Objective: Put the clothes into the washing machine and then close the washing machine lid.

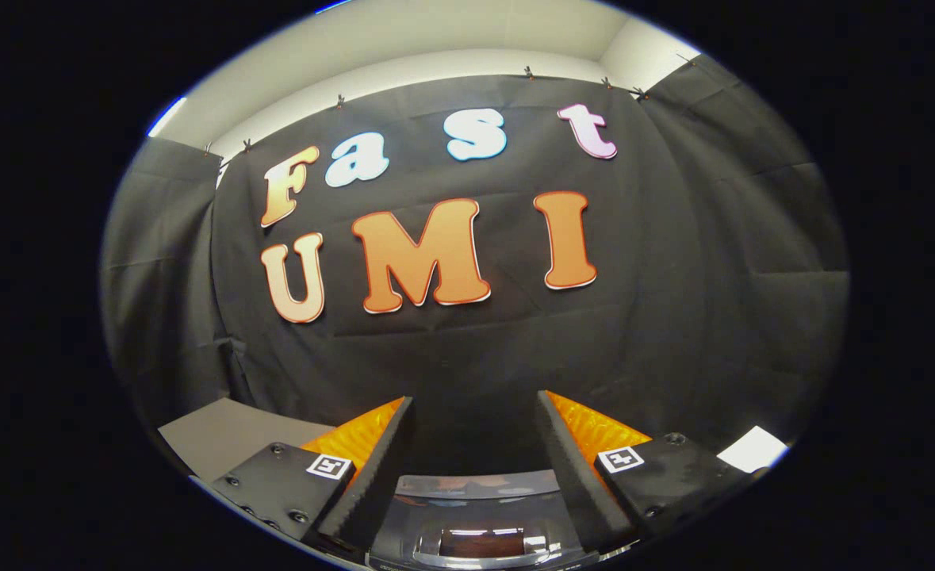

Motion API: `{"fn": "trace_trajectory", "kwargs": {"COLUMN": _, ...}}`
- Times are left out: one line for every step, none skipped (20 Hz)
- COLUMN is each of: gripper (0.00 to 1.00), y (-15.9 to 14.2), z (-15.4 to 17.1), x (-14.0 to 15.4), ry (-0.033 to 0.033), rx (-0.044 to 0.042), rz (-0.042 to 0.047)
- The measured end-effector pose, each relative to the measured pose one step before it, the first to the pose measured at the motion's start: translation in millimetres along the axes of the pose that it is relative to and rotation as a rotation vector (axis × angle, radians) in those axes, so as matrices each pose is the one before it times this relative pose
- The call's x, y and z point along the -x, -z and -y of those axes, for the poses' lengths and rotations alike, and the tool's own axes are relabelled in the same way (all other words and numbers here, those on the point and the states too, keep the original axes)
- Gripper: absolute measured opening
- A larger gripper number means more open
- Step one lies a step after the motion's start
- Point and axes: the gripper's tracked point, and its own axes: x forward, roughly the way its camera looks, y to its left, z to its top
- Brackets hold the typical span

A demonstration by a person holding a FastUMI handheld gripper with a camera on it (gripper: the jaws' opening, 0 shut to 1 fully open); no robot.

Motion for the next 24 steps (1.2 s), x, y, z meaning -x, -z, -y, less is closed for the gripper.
{"fn": "trace_trajectory", "kwargs": {"gripper": 0.98, "y": -8.56, "z": 4.55, "x": 4.72, "ry": 0.00733, "rx": 0.00692, "rz": 0.01542}}
{"fn": "trace_trajectory", "kwargs": {"gripper": 0.97, "y": -8.10, "z": 4.62, "x": 3.42, "ry": 0.00589, "rx": 0.00996, "rz": 0.01404}}
{"fn": "trace_trajectory", "kwargs": {"gripper": 0.97, "y": -7.29, "z": 4.40, "x": 3.34, "ry": 0.00337, "rx": 0.01116, "rz": 0.01275}}
{"fn": "trace_trajectory", "kwargs": {"gripper": 0.97, "y": -7.41, "z": 4.17, "x": 5.41, "ry": 0.00185, "rx": 0.01024, "rz": 0.01301}}
{"fn": "trace_trajectory", "kwargs": {"gripper": 0.97, "y": -5.97, "z": 3.51, "x": 2.91, "ry": 0.00231, "rx": 0.00691, "rz": 0.00804}}
{"fn": "trace_trajectory", "kwargs": {"gripper": 0.97, "y": -5.99, "z": 0.61, "x": 3.90, "ry": -0.00737, "rx": 0.00295, "rz": 0.00666}}
{"fn": "trace_trajectory", "kwargs": {"gripper": 0.97, "y": -4.24, "z": -0.86, "x": 1.44, "ry": -0.01376, "rx": 0.00220, "rz": 0.00559}}
{"fn": "trace_trajectory", "kwargs": {"gripper": 0.97, "y": -2.92, "z": -0.16, "x": 5.24, "ry": -0.00806, "rx": 0.00581, "rz": 0.00844}}
{"fn": "trace_trajectory", "kwargs": {"gripper": 0.97, "y": -1.62, "z": 2.60, "x": 6.02, "ry": -0.00293, "rx": 0.01200, "rz": 0.01020}}
{"fn": "trace_trajectory", "kwargs": {"gripper": 0.97, "y": -0.40, "z": 2.73, "x": 4.29, "ry": 0.00639, "rx": 0.01102, "rz": 0.00790}}
{"fn": "trace_trajectory", "kwargs": {"gripper": 0.97, "y": 0.84, "z": 3.18, "x": 1.44, "ry": 0.00601, "rx": 0.00189, "rz": 0.00213}}
{"fn": "trace_trajectory", "kwargs": {"gripper": 0.97, "y": 0.83, "z": -0.92, "x": 1.43, "ry": -0.00129, "rx": -0.00714, "rz": 0.00225}}
{"fn": "trace_trajectory", "kwargs": {"gripper": 0.97, "y": 1.62, "z": 0.19, "x": 1.07, "ry": -0.00280, "rx": -0.00659, "rz": -0.00012}}
{"fn": "trace_trajectory", "kwargs": {"gripper": 0.97, "y": 1.28, "z": 1.40, "x": 1.41, "ry": 0.00162, "rx": -0.00163, "rz": 0.00096}}
{"fn": "trace_trajectory", "kwargs": {"gripper": 0.97, "y": 1.80, "z": 2.52, "x": 0.73, "ry": 0.00510, "rx": 0.00135, "rz": -0.00232}}
{"fn": "trace_trajectory", "kwargs": {"gripper": 0.97, "y": 0.97, "z": 1.17, "x": 1.35, "ry": -0.00244, "rx": 0.00005, "rz": 0.00113}}
{"fn": "trace_trajectory", "kwargs": {"gripper": 0.97, "y": 0.13, "z": -0.40, "x": 0.54, "ry": -0.00299, "rx": -0.00170, "rz": 0.00233}}
{"fn": "trace_trajectory", "kwargs": {"gripper": 0.97, "y": 1.37, "z": 0.13, "x": -0.01, "ry": 0.00030, "rx": -0.00081, "rz": 0.00120}}
{"fn": "trace_trajectory", "kwargs": {"gripper": 0.97, "y": 0.96, "z": 0.77, "x": -1.02, "ry": 0.00246, "rx": -0.00235, "rz": -0.00186}}
{"fn": "trace_trajectory", "kwargs": {"gripper": 0.97, "y": 0.78, "z": 0.66, "x": 0.46, "ry": -0.00101, "rx": -0.00273, "rz": -0.00081}}
{"fn": "trace_trajectory", "kwargs": {"gripper": 0.97, "y": 0.80, "z": 0.34, "x": -1.18, "ry": 0.00015, "rx": -0.00198, "rz": -0.00146}}
{"fn": "trace_trajectory", "kwargs": {"gripper": 0.97, "y": -0.64, "z": -0.21, "x": 1.10, "ry": -0.00120, "rx": 0.00030, "rz": 0.00245}}
{"fn": "trace_trajectory", "kwargs": {"gripper": 0.97, "y": 0.43, "z": 0.96, "x": -0.30, "ry": 0.00233, "rx": 0.00116, "rz": 0.00225}}
{"fn": "trace_trajectory", "kwargs": {"gripper": 0.97, "y": 0.41, "z": 2.11, "x": 1.74, "ry": 0.00372, "rx": 0.00110, "rz": 0.00249}}
